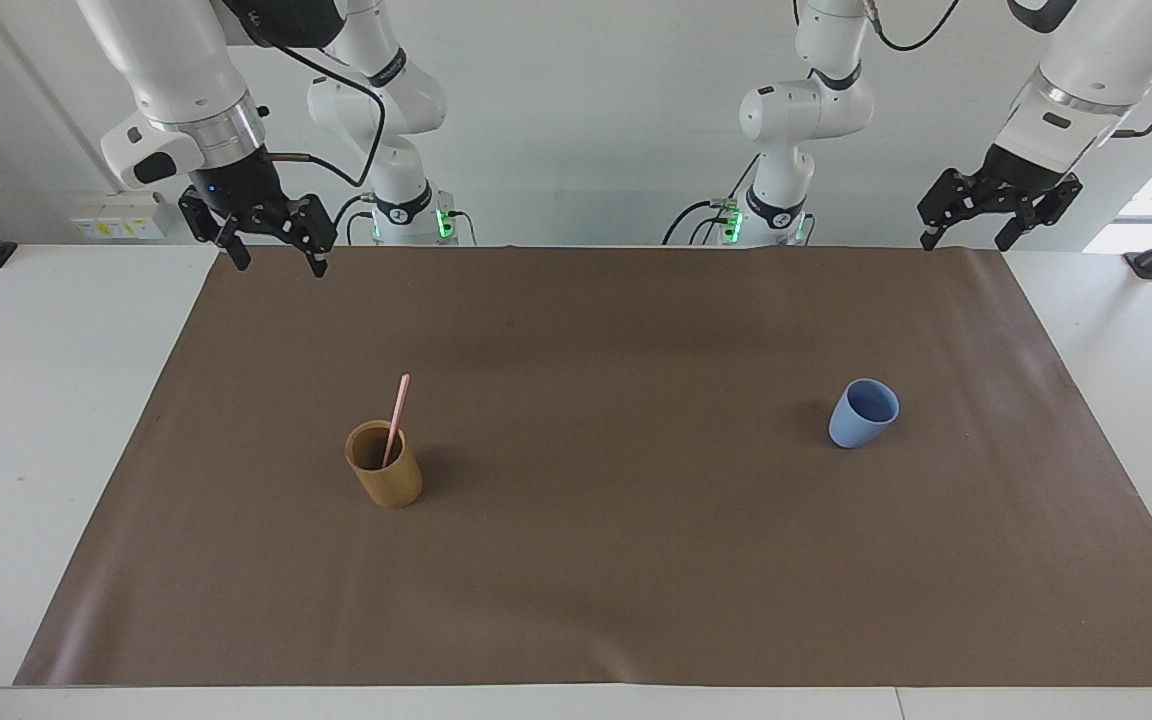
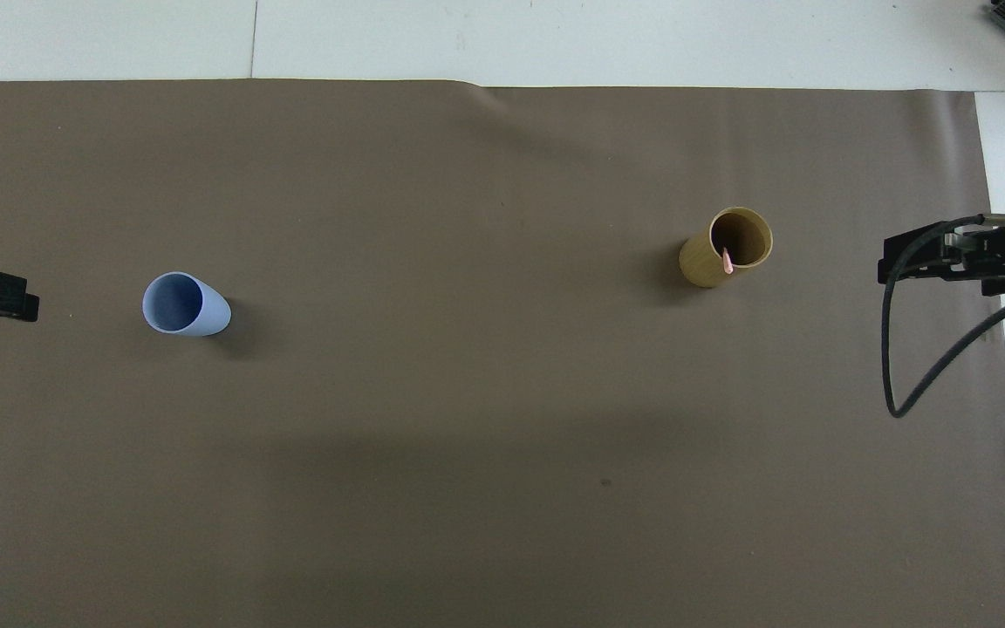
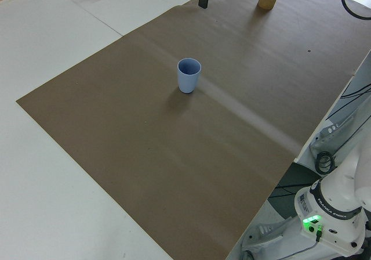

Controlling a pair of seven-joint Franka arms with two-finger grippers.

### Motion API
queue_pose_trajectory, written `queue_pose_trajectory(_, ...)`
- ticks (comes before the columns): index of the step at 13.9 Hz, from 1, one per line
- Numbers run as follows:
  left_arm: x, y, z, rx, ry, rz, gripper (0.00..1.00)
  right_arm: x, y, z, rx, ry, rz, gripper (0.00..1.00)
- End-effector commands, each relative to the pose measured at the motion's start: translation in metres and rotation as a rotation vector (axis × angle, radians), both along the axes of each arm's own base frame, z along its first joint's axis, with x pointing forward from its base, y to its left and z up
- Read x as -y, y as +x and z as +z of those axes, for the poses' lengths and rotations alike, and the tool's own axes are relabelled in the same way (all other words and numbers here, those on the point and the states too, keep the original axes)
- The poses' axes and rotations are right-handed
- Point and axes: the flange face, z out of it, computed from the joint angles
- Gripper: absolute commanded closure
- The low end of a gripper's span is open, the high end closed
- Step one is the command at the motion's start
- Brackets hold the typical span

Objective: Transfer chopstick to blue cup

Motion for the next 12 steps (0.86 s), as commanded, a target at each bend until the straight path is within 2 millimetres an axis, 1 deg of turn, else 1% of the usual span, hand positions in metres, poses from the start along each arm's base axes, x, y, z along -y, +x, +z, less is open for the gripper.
queue_pose_trajectory(1, -0.001, -0.005, 0.001, -0.008, 0.012, 0.013, 0.00, 0.003, 0.001, 0.001, 0.000, 0.018, 0.011, 0.00)
queue_pose_trajectory(4, 0.000, -0.005, 0.001, -0.007, 0.012, 0.012, 0.00, 0.004, 0.001, 0.001, 0.001, 0.018, 0.009, 0.00)
queue_pose_trajectory(10, 0.011, -0.004, 0.001, 0.002, 0.012, -0.003, 0.00, 0.003, 0.001, 0.001, 0.000, 0.018, 0.011, 0.00)
queue_pose_trajectory(12, 0.004, -0.003, -0.001, 0.008, 0.008, 0.010, 0.00, 0.003, 0.001, 0.001, 0.000, 0.018, 0.011, 0.00)
